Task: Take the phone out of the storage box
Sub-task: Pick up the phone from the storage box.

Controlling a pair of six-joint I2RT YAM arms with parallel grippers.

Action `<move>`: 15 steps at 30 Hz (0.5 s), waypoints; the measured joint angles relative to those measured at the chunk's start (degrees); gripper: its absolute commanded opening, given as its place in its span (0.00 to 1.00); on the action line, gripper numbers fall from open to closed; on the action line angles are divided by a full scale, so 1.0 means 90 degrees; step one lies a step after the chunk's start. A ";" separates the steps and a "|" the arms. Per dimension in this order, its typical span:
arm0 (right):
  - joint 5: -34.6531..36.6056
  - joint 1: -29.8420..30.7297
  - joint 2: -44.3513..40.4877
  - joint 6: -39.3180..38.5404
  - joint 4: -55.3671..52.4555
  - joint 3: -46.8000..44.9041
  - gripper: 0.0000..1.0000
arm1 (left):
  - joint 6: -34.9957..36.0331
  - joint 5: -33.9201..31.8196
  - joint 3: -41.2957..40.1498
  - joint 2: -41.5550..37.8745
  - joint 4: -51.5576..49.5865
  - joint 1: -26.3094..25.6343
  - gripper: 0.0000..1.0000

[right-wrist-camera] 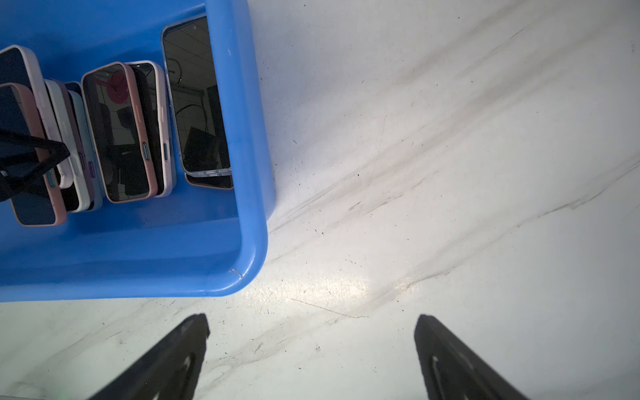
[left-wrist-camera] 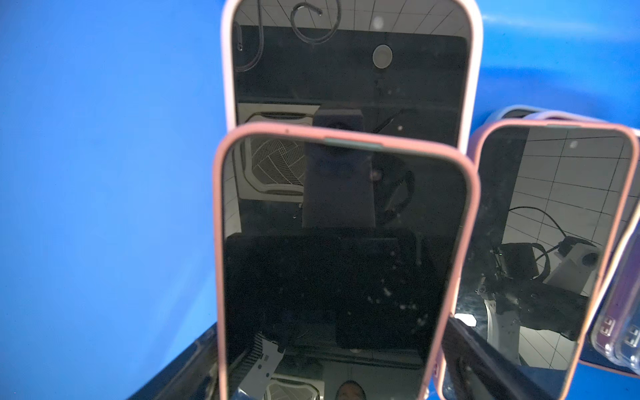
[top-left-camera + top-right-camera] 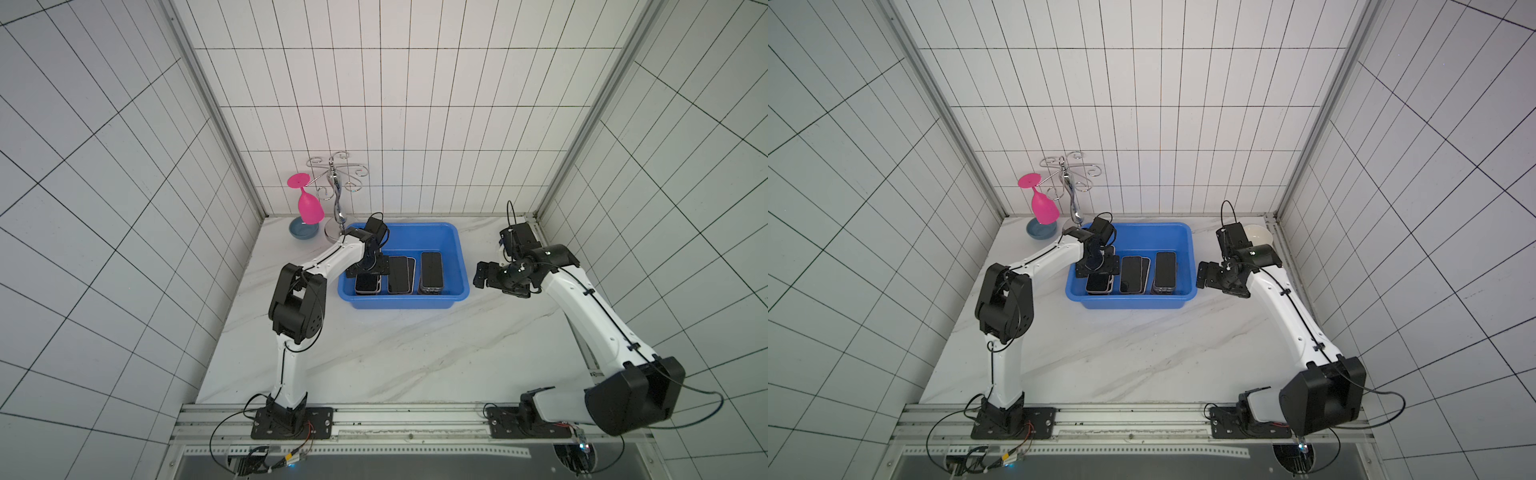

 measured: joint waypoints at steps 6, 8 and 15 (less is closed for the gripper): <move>-0.0012 0.0005 0.0080 0.0005 0.0000 0.0000 0.93 | 0.0002 0.0000 -0.0007 -0.0007 0.0012 0.0027 0.93; -0.0010 0.0007 0.0080 0.0002 0.0000 0.0000 0.93 | 0.0000 0.0002 -0.0041 -0.0027 0.0046 0.0029 0.92; -0.0012 0.0039 0.0080 0.0012 -0.0002 -0.0002 0.93 | -0.0002 0.0044 -0.0136 -0.0112 0.0138 0.0046 0.92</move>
